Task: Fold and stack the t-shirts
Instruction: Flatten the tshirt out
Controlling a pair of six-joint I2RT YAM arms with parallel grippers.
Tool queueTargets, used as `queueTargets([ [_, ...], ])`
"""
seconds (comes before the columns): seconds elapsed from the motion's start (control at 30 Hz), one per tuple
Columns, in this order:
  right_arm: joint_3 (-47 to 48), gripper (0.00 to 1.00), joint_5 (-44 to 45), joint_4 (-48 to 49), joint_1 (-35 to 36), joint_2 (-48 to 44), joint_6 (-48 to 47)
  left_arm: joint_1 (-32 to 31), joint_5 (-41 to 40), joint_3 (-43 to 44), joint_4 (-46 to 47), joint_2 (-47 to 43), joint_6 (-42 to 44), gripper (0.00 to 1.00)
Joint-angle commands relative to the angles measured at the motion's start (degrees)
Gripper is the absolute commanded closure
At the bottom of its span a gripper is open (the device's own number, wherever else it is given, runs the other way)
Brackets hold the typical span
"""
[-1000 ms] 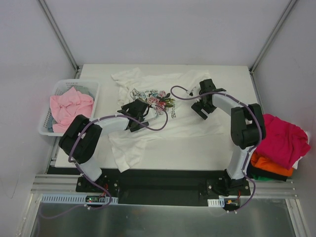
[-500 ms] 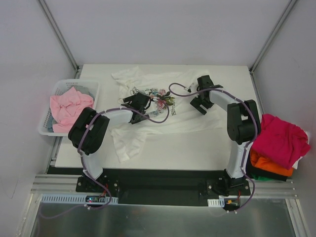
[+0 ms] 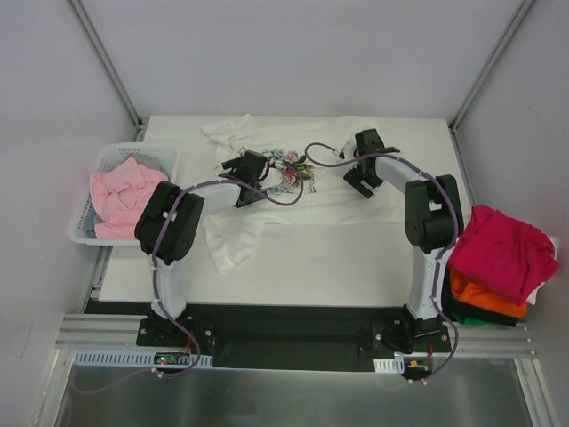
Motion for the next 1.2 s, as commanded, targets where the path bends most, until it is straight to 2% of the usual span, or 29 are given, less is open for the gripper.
queueTargets([
  [0.0, 1.9, 0.0, 1.7, -0.4, -1.5, 2.0, 0.2, 1.9, 1.3, 3.6, 0.2, 2.7, 2.3, 0.01],
  [0.23, -1.7, 0.0, 1.6, -0.6, -1.5, -0.7, 0.3, 1.9, 2.5, 0.3, 0.1, -0.7, 1.2, 0.01],
  [0.6, -8.0, 0.0, 3.0, 0.1, -1.6, -5.8, 0.8, -1.0, 3.2, -11.8, 0.1, -10.9, -1.1, 0.01],
  [1.03, -11.4, 0.0, 2.8, -3.3, -0.5, -12.3, 3.2, -4.9, 3.1, -12.5, -3.3, -20.3, -3.9, 0.01],
  [1.17, -12.0, 0.0, 2.6, -2.7, 0.1, -15.0, 3.9, -4.0, 3.2, -9.0, -3.1, -20.7, -3.7, 0.01],
])
